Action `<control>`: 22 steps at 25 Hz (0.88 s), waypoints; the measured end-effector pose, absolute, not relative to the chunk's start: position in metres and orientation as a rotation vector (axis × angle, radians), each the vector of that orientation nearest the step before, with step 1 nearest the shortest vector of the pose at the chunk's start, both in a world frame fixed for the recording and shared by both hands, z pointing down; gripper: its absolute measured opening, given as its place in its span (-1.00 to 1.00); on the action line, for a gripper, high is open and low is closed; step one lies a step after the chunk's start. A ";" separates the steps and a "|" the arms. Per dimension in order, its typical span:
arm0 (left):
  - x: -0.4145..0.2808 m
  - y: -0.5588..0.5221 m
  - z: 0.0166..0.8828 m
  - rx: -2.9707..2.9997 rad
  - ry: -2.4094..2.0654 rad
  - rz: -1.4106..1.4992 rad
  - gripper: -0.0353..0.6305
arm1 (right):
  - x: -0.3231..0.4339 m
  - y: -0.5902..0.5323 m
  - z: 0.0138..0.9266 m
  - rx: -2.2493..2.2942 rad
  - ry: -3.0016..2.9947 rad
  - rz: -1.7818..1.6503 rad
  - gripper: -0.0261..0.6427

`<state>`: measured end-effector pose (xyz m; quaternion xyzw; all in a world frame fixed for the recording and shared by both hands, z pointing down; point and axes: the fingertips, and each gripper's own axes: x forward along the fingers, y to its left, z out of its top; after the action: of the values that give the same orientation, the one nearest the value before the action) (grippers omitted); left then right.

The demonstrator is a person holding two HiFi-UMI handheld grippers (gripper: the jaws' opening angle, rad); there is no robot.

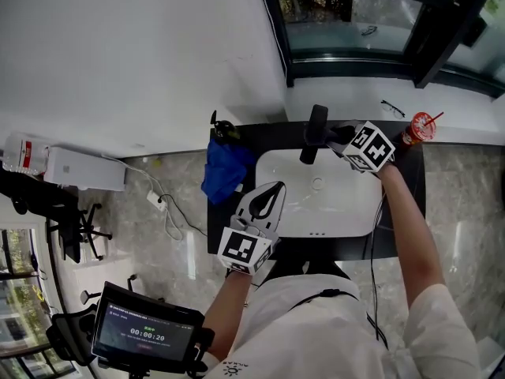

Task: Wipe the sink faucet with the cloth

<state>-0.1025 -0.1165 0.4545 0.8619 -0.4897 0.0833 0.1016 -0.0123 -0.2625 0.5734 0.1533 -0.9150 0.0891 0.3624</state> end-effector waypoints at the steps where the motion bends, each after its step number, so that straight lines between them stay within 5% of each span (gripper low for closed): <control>1: -0.102 -0.117 0.454 2.548 -1.444 0.247 -0.89 | -0.008 -0.263 0.573 0.420 -2.361 0.233 -0.62; 10: -0.098 -0.118 0.452 2.562 -1.429 0.243 -0.89 | 0.041 -0.240 0.556 0.449 -2.497 0.302 -0.62; 22: -0.095 -0.120 0.448 2.568 -1.427 0.236 -0.89 | -0.028 -0.167 0.553 0.062 -2.476 0.196 -0.62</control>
<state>-0.0949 -0.1198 0.4483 0.8672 -0.4819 0.0797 0.0971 -0.0283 -0.1675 0.5526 0.0237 -0.9432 0.0748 0.3228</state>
